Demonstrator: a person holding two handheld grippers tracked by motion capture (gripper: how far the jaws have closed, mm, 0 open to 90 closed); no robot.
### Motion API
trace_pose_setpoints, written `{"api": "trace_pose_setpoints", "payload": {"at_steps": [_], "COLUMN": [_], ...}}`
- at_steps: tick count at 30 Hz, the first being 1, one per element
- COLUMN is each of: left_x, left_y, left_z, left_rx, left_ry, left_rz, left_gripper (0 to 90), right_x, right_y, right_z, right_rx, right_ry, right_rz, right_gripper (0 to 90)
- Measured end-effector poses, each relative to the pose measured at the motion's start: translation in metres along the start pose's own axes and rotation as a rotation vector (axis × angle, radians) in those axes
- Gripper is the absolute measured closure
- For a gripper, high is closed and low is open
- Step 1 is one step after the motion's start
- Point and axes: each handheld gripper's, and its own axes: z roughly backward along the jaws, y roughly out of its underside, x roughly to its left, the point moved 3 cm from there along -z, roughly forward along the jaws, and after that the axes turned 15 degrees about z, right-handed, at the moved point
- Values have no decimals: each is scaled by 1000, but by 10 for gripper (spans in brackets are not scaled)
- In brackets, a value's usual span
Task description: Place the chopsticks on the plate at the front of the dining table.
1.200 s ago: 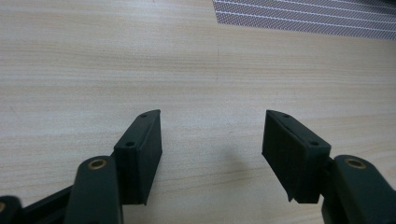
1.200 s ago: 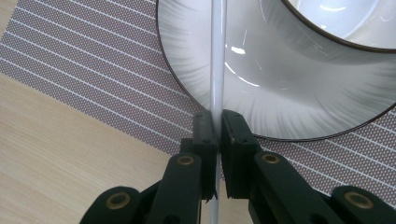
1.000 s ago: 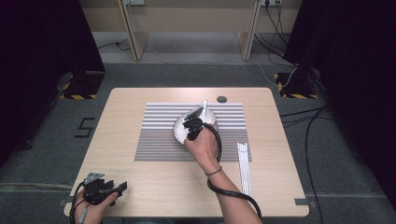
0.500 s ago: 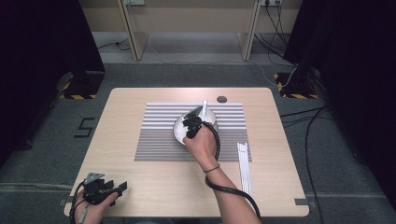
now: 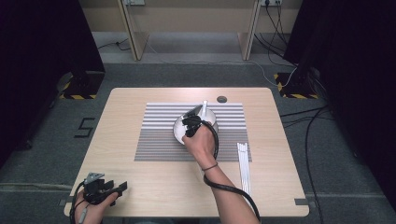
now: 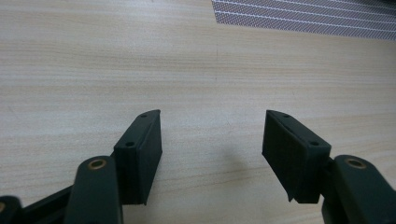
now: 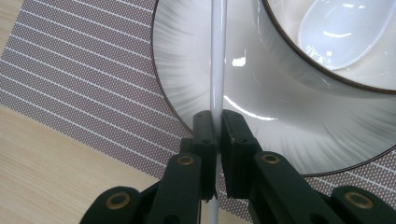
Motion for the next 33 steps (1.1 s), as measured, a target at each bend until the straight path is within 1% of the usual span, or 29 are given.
{"api": "trace_pose_setpoints", "payload": {"at_steps": [16,23,33], "left_x": [0,0,0], "left_y": [0,0,0], "left_z": [0,-1,-1], "left_rx": [0,1,1], "left_ry": [2,2,4], "left_rz": [0,-1,-1], "left_gripper": [376,376,376], "right_x": [0,0,1], "right_y": [-6,-8,-11], "right_z": [-2,-2,-4], "right_rx": [-15,-30,-57], "right_ry": [6,10,19], "right_rz": [-7,-10,1], "right_gripper": [850,851,851]}}
